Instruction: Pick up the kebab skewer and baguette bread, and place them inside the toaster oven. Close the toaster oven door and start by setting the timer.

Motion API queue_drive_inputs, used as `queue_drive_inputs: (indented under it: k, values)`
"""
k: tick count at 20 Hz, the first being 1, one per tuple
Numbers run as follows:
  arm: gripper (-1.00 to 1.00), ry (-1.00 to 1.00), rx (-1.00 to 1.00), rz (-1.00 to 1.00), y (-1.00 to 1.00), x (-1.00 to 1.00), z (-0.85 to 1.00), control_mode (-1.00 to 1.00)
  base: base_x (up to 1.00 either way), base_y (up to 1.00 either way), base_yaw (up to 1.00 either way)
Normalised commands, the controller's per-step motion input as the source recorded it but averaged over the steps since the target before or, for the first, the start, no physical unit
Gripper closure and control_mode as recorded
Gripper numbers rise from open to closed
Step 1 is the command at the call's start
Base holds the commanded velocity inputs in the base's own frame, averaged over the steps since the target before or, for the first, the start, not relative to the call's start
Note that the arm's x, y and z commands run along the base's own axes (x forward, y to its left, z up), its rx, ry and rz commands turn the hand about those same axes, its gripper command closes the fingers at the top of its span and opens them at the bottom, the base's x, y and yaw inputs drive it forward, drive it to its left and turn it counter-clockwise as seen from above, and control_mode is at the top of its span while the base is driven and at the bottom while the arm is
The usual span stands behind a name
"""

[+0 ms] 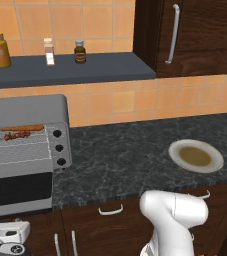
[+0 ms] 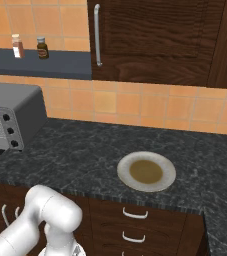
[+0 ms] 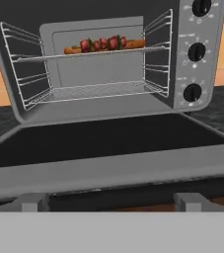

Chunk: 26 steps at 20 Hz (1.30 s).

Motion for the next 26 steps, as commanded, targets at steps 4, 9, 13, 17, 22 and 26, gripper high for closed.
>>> queue_drive_inputs:
  k: [4, 9, 13, 17, 22, 26]
  values:
    - [-1.0, -0.03, 0.0, 0.0, 0.1, 0.0, -0.33, -1.0, 0.0, 0.0, 0.0]
    - [-1.0, -0.05, 0.0, 0.01, 0.05, 0.0, -0.26, -1.0, 0.0, 0.0, 0.0]
    - [-1.0, -0.03, 0.0, 0.04, 0.13, 0.04, -0.36, -1.0, 0.0, 0.0, 0.0]
    - [-1.0, -0.02, 0.0, 0.03, 0.01, 0.27, -0.17, -1.0, 0.0, 0.0, 0.0]
    - [-1.0, -0.07, 0.0, 0.03, 0.0, 0.26, -0.24, -1.0, 0.0, 0.0, 0.0]
    - [-1.0, -0.1, 0.0, 0.04, 0.0, 0.13, -0.23, -1.0, 0.0, 0.0, 0.0]
